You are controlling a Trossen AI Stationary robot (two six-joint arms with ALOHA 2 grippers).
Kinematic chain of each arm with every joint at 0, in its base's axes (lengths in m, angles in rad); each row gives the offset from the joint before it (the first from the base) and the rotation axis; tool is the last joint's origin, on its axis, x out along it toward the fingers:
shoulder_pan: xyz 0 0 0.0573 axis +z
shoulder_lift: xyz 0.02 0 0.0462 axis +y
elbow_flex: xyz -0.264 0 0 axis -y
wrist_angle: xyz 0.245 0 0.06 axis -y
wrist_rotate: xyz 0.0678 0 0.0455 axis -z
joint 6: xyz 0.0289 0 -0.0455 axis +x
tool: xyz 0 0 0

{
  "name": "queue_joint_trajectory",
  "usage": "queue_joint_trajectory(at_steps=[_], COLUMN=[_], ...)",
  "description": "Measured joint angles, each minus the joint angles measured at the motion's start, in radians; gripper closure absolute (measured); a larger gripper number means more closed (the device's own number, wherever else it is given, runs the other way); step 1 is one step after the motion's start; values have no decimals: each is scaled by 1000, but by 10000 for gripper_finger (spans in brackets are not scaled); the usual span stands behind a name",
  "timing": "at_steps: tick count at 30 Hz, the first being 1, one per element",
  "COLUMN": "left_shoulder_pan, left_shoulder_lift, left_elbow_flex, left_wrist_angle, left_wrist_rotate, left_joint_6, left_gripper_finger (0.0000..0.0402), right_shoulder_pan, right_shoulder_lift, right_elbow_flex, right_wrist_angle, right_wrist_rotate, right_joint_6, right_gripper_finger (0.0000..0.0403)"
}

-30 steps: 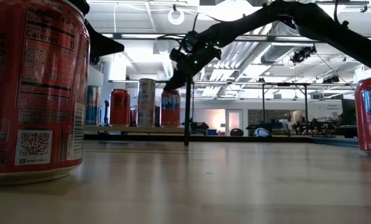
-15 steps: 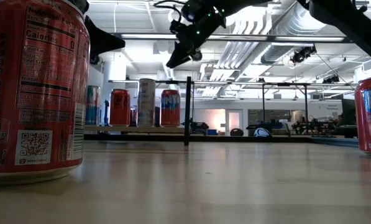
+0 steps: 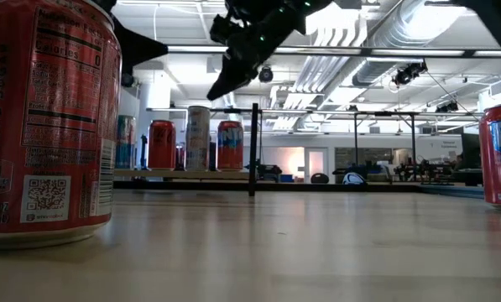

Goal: Place canned beverage on shelf
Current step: Move the red soda can to the middle of the table

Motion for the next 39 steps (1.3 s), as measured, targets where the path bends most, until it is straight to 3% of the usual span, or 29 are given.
queue_joint_trajectory(at_steps=[8, 13, 16, 22, 29, 35, 39], left_shoulder_pan=[-64, -88, -104, -131, -160, -231, -292], left_shoulder_lift=[0, 0, 0, 2, 30, 57, 78], left_elbow_flex=[0, 0, 0, 0, 0, 0, 0], left_wrist_angle=[9, 12, 12, -34, -61, -58, -59], left_wrist_rotate=[19, 78, 106, 115, 108, 62, -27], left_joint_6=[9, 11, 10, -39, -62, -69, -69], left_gripper_finger=[402, 401, 401, 401, 402, 401, 402], right_shoulder_pan=[150, 285, 374, 545, 668, 747, 785], right_shoulder_lift=[-247, -319, -328, -331, -321, -214, -100], right_elbow_flex=[-600, -814, -888, -938, -926, -916, -800], right_wrist_angle=[638, 909, 984, 1042, 1069, 1206, 1219], right_wrist_rotate=[142, 289, 399, 622, 693, 839, 880], right_joint_6=[202, 275, 287, 341, 483, 516, 516], right_gripper_finger=[402, 402, 402, 402, 402, 402, 402])
